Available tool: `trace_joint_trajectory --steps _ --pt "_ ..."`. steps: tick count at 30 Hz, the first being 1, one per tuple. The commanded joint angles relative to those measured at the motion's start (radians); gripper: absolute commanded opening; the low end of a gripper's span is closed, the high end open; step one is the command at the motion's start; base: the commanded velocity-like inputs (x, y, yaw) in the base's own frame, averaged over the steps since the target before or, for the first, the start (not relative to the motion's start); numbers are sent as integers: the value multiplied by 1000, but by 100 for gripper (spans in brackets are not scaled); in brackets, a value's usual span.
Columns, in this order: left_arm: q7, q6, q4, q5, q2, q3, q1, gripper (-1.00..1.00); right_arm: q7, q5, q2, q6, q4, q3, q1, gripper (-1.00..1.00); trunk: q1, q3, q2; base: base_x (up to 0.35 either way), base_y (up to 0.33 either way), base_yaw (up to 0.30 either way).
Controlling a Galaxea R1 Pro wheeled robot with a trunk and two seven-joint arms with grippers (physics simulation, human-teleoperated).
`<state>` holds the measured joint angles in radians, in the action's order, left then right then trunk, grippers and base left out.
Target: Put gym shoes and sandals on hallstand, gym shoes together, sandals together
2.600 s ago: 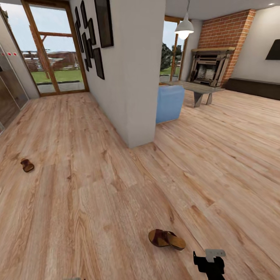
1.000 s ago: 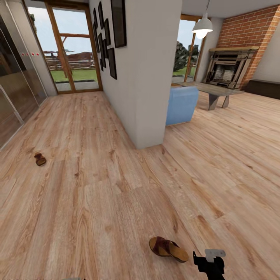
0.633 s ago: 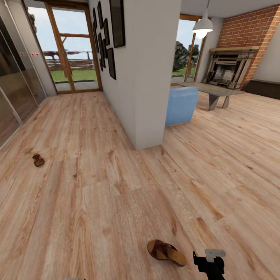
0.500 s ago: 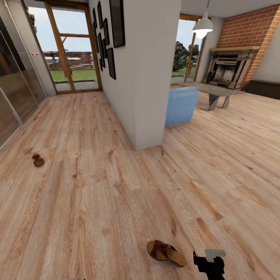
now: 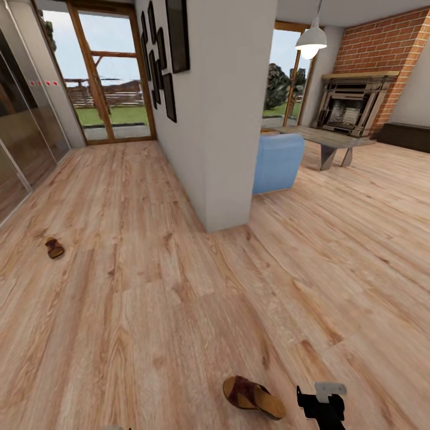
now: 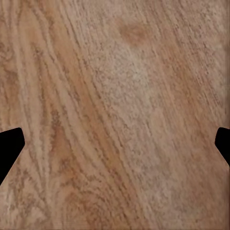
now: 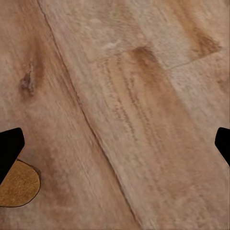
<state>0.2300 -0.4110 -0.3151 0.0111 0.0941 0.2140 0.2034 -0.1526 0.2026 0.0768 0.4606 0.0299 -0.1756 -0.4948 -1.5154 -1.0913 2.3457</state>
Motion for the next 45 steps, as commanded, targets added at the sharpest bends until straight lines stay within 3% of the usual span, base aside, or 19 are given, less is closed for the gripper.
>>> trace_joint_trajectory --steps 1,39,45 --pt "9 -2 1 1 0 8 1 100 -4 11 0 3 -1 -7 -1 100 0 -1 0 223 -150 0" --pt "15 3 -14 4 7 7 10 100 4 20 -6 1 4 -3 -1 100 0 -1 0 43 -25 0" --pt "20 16 -29 10 8 4 44 100 14 38 -3 0 35 28 -1 100 0 -1 0 0 0 0"
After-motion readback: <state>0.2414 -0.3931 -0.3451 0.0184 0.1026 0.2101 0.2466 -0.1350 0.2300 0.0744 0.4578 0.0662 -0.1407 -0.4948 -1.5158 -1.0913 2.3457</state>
